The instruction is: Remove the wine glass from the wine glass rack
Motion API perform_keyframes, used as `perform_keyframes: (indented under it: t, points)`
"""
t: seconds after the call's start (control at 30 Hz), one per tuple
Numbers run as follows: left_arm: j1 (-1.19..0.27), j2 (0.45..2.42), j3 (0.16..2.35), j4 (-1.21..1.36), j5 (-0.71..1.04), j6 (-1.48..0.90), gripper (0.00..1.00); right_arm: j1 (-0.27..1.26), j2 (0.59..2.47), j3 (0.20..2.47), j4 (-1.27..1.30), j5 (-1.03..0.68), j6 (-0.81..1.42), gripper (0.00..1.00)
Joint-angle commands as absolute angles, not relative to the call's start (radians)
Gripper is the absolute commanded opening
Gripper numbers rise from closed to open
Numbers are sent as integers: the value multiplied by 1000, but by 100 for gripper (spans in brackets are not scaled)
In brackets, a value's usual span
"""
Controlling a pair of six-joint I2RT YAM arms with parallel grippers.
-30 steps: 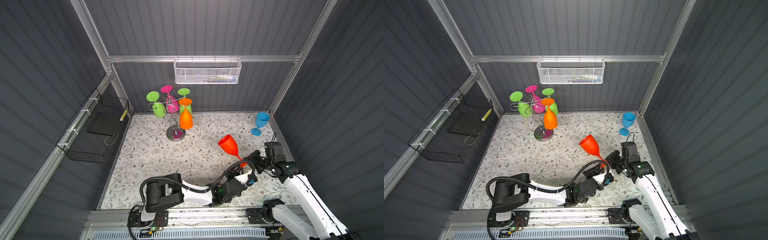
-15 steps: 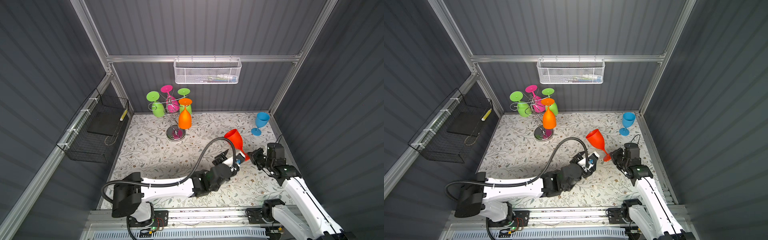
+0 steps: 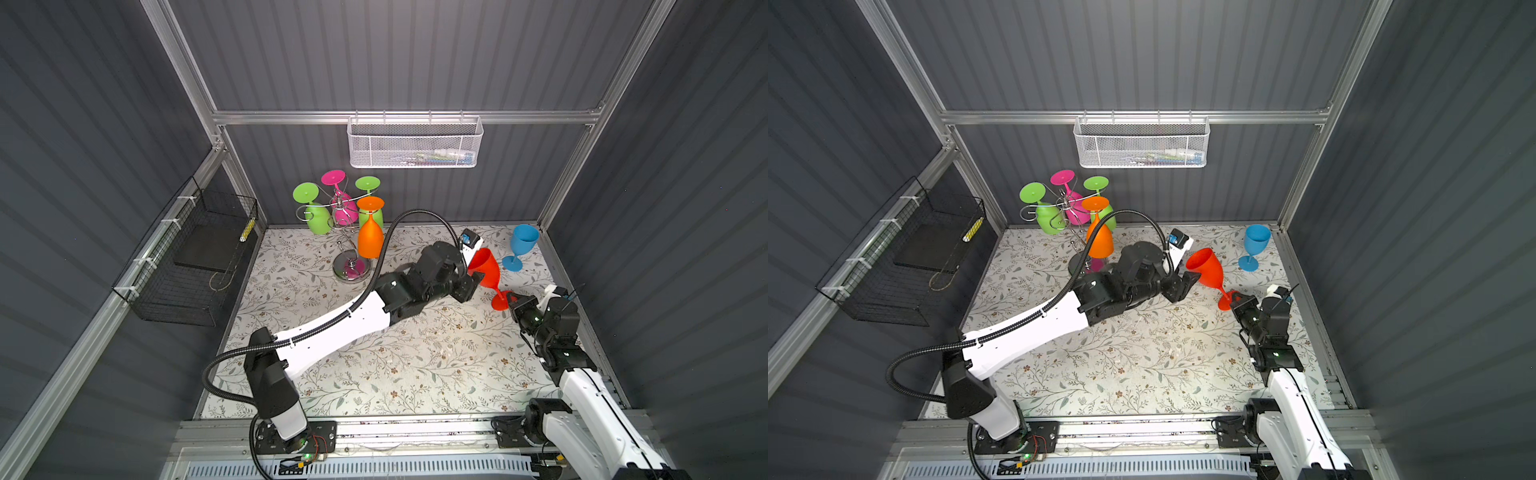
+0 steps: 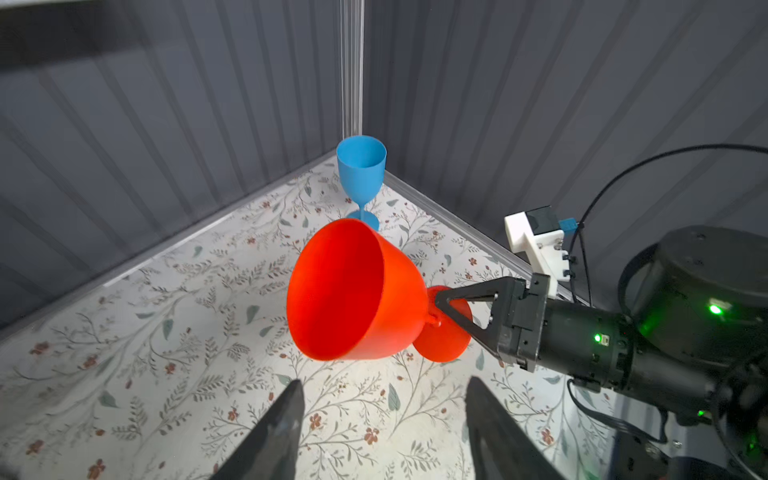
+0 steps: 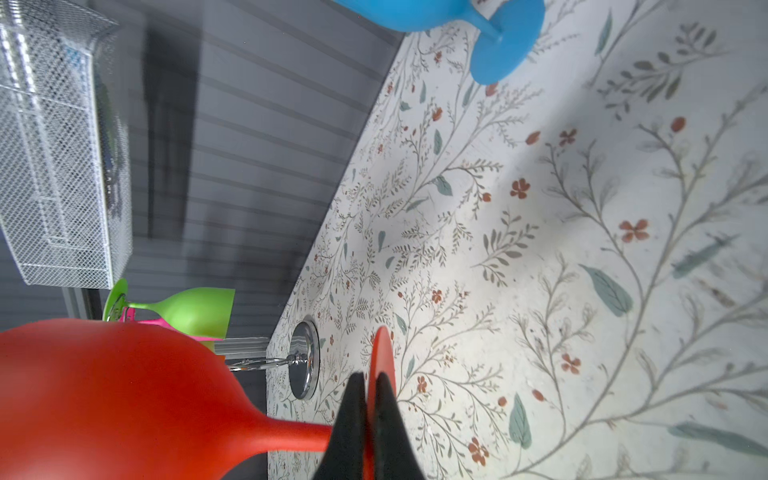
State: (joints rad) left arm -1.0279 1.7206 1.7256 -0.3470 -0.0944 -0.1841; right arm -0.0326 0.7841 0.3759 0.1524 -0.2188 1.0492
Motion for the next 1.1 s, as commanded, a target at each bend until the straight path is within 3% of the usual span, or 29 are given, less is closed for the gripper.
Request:
perform_keyframes:
  t: [0.0, 0.5, 1.07]
  points:
    - [-985, 1765, 1828, -528, 76, -308, 62, -38, 763, 352, 299, -204, 978, 0]
    - [-874, 1884, 1993, -653, 201, -526, 52, -39, 778, 250, 578, -225, 872, 0]
    - [-874, 1927, 1970, -595, 190, -592, 23, -39, 837, 217, 722, -255, 902, 0]
